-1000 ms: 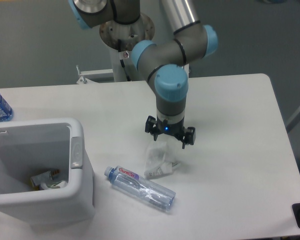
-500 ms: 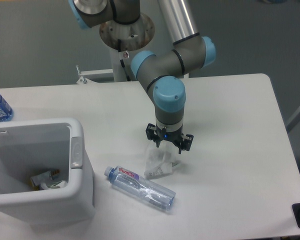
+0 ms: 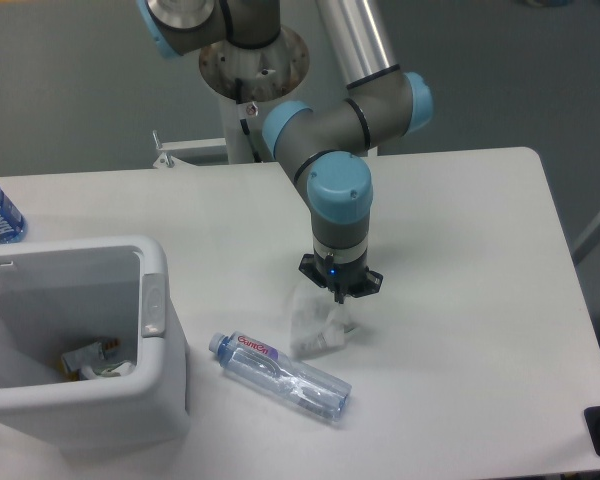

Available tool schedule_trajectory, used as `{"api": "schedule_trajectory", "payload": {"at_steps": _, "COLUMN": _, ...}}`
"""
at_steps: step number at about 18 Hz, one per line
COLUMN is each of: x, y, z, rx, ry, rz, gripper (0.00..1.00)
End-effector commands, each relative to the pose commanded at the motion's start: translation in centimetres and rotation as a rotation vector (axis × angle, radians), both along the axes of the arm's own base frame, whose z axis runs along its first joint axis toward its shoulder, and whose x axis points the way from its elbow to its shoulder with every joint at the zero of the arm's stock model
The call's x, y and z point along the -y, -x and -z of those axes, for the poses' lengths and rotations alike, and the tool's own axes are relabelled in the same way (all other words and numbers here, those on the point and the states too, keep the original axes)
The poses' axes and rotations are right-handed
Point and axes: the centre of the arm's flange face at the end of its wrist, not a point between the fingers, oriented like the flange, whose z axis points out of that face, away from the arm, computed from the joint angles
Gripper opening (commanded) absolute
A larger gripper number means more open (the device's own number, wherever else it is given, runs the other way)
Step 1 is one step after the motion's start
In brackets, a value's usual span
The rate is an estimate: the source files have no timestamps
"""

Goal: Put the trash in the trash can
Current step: 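Lower the gripper onto the white tissue and close on it, then lift the tissue and carry it over the white trash bin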

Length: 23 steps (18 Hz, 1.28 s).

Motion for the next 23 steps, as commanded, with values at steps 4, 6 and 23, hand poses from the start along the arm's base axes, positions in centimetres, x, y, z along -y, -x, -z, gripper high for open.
{"api": "schedule_trajectory", "payload": {"at_steps": 4, "x": 0.3, "y": 2.7, "z": -6.8, "rx": -0.073, "ry": -0.114, "rz": -0.022, "gripper": 0.0}}
{"api": "schedule_trajectory", "payload": {"at_steps": 6, "x": 0.3, "y": 4.3, "z": -12.2, "rx": -0.095, "ry": -0.215, "rz": -0.042, "gripper": 0.0}}
{"api": "schedule_trajectory", "payload": {"at_steps": 23, "x": -14.0, "y": -18.7, "z": -29.9, "rx": 0.146, "ry": -0.709, "rz": -0.041, "gripper": 0.0}}
